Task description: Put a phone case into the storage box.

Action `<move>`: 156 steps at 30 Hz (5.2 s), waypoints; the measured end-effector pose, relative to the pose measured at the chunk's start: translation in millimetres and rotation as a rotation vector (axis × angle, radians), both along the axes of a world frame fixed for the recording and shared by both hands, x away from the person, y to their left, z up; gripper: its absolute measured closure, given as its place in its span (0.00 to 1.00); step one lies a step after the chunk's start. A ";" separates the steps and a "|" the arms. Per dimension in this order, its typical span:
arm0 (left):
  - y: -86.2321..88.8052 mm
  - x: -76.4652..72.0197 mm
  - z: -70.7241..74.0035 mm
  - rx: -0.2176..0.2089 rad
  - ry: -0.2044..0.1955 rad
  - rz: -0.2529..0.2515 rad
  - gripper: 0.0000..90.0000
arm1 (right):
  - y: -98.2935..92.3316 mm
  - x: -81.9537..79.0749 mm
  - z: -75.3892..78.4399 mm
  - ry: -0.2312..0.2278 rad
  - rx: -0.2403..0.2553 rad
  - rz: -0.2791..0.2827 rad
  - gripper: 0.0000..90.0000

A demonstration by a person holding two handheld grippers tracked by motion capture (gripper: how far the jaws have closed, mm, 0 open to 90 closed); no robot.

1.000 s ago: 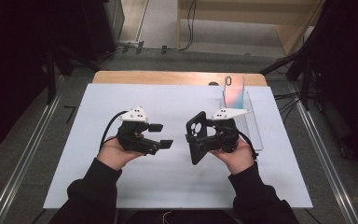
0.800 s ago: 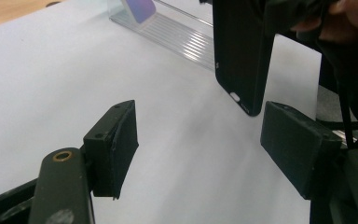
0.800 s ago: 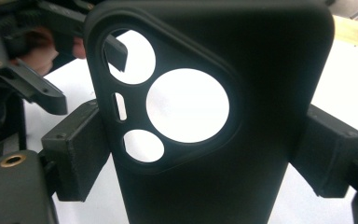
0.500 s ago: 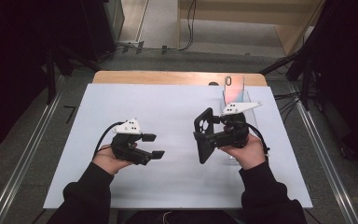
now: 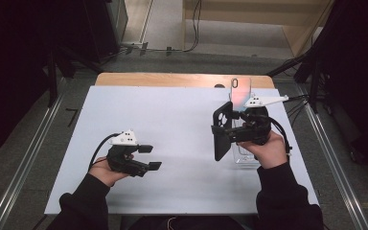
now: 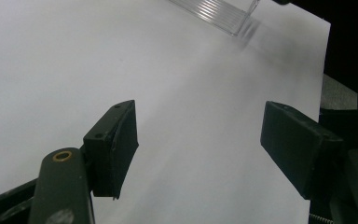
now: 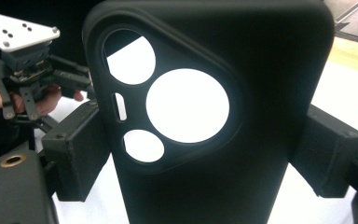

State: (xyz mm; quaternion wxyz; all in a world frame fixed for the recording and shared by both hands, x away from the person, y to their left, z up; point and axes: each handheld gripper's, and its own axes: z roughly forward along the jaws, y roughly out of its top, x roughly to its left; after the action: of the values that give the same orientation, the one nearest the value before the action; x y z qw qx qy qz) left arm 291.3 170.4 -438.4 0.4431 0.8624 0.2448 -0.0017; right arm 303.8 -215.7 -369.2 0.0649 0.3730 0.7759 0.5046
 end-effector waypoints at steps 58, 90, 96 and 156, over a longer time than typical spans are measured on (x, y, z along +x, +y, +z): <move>28.3 -12.8 -10.6 -0.011 0.032 0.059 0.31 | -61.3 122.8 -24.3 0.023 -0.114 -0.703 0.14; 28.6 -11.6 -13.3 -0.006 0.041 0.052 0.31 | -47.3 143.4 -77.5 0.026 -0.167 -0.744 0.12; 28.7 -10.6 -14.2 -0.004 0.042 0.051 0.31 | -48.6 143.6 -78.3 0.009 -0.172 -0.690 0.10; 32.3 -6.9 -14.2 -0.015 0.063 0.083 0.31 | -38.7 95.8 -32.7 0.138 -0.072 -0.332 0.14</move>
State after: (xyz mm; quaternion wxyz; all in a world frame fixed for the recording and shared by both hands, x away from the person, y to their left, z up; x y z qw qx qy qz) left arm 284.3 202.7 -452.6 0.4415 0.8475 0.2942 -0.0123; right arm 399.5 -254.4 -402.0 0.1070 0.5272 0.7239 0.4320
